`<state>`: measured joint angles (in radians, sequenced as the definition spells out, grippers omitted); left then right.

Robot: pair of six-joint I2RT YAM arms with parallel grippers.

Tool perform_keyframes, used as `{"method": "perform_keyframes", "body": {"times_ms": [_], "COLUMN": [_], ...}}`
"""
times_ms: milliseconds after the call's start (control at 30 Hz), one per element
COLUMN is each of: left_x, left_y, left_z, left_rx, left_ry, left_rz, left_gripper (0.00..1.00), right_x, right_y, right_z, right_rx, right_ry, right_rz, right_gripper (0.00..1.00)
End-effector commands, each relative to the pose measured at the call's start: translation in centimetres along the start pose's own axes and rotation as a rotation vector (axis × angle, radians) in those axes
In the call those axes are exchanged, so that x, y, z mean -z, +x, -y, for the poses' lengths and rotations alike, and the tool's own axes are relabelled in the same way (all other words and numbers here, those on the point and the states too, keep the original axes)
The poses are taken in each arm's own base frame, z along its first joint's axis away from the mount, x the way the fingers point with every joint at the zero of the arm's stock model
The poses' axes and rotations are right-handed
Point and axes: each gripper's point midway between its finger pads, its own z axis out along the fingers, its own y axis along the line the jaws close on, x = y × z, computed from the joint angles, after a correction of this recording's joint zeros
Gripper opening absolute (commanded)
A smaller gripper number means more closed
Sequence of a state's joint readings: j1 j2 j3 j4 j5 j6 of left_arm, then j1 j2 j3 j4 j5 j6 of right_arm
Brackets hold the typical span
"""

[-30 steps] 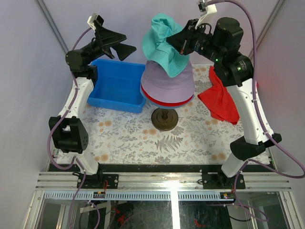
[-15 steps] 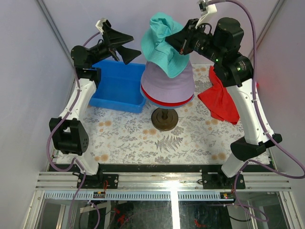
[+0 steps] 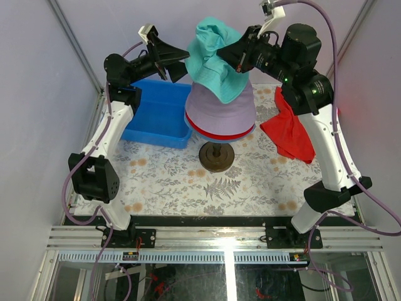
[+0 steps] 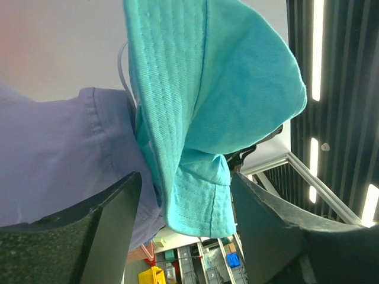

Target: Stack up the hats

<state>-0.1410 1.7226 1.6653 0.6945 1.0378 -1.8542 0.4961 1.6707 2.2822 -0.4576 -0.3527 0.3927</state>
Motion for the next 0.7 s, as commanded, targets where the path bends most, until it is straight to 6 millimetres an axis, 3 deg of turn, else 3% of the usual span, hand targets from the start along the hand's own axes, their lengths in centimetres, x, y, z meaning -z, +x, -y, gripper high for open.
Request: {"method": "perform_keyframes", "body": {"times_ms": [0, 200, 433, 533, 600, 667], "left_x": [-0.8, -1.8, -2.4, -2.0, -1.7, -1.5], "left_y": [-0.1, -0.7, -0.4, 0.1, 0.5, 0.7], "left_z": [0.9, 0.4, 0.1, -0.5, -1.1, -1.3], "left_rx": [-0.047, -0.037, -0.006, 0.004, 0.014, 0.019], "left_ry": [0.009, 0.020, 0.032, 0.031, 0.031, 0.036], "left_rz": [-0.003, 0.003, -0.020, -0.020, -0.025, -0.030], "left_gripper": [0.61, 0.55, 0.18, 0.15, 0.14, 0.12], "right_x": [1.9, 2.1, 2.2, 2.3, 2.7, 3.2], "right_y": [-3.0, -2.8, -2.1, -1.9, -2.2, -2.6], "right_z": [-2.3, -2.5, -2.0, -1.7, -1.5, -1.2], "right_rx": [0.025, 0.013, 0.011, 0.017, 0.025, 0.042], "right_ry": [-0.059, -0.067, -0.050, -0.033, -0.012, 0.018], "right_rz": [0.091, 0.085, 0.069, 0.061, 0.070, 0.080], "right_gripper": [0.00, 0.00, 0.00, 0.15, 0.34, 0.43]}}
